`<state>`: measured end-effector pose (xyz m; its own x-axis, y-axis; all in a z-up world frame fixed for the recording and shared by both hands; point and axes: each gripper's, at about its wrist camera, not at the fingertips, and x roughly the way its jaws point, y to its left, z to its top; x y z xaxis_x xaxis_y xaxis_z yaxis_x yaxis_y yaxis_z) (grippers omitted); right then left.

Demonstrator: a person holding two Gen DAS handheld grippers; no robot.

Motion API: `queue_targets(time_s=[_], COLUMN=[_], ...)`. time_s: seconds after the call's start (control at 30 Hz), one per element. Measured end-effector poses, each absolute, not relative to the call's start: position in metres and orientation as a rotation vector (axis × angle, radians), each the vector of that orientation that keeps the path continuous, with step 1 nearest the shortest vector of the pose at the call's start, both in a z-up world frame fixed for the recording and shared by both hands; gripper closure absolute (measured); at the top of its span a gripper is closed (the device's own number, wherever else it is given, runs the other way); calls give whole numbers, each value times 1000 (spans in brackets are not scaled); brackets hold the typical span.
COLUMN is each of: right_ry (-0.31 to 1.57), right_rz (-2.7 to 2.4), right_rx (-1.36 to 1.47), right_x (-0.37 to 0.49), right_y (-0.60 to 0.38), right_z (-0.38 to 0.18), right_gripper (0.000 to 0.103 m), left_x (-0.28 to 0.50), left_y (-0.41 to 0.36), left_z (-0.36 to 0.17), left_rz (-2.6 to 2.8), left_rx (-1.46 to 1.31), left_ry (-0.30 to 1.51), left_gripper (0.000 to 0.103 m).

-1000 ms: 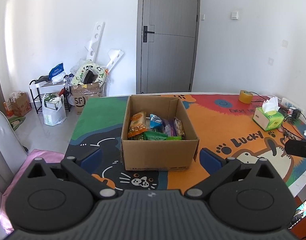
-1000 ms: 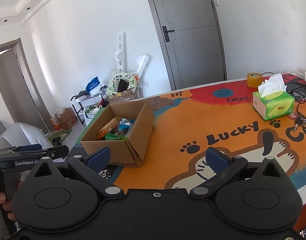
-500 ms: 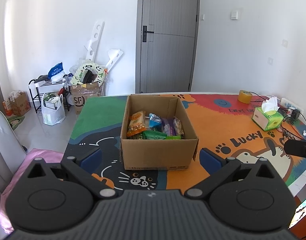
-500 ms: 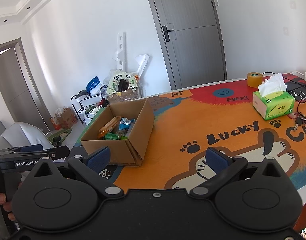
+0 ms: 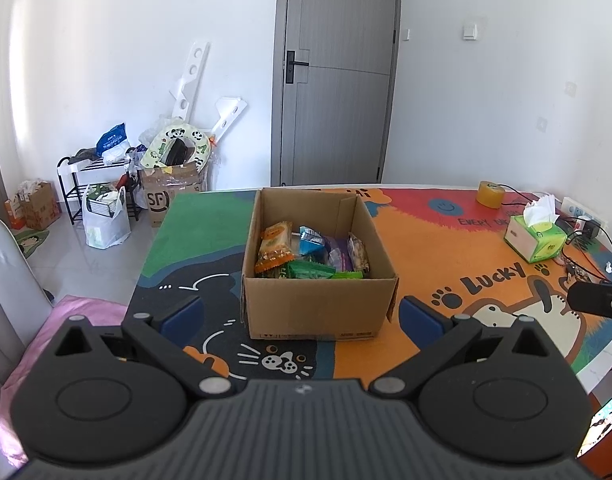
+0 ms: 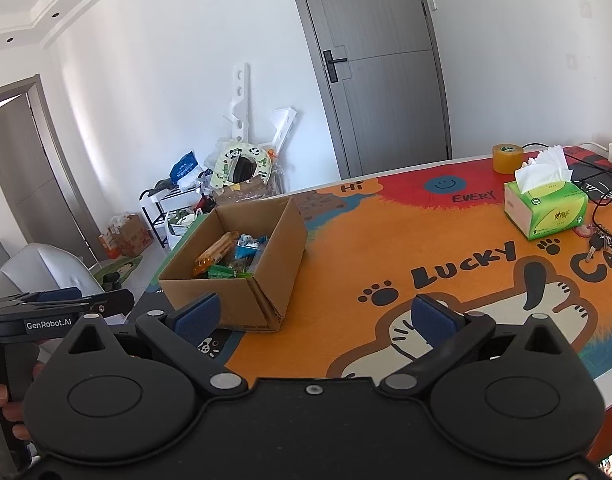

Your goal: Organize snacks

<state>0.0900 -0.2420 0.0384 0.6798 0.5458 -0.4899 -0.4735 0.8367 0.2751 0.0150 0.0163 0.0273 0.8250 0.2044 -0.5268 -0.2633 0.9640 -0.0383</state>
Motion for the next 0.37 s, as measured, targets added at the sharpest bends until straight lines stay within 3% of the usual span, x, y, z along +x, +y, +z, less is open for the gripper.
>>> queue_targets(time_s=[0.37], right_ry=[590], right_rz=[574], right_rx=[129], right_x=[90], right_y=[-241], right_z=[39], right_gripper=[0], left_x=[14], left_y=[15], left_z=[27], left_rz=[245], left_rx=[-110], left_ry=[540], left_gripper=[0])
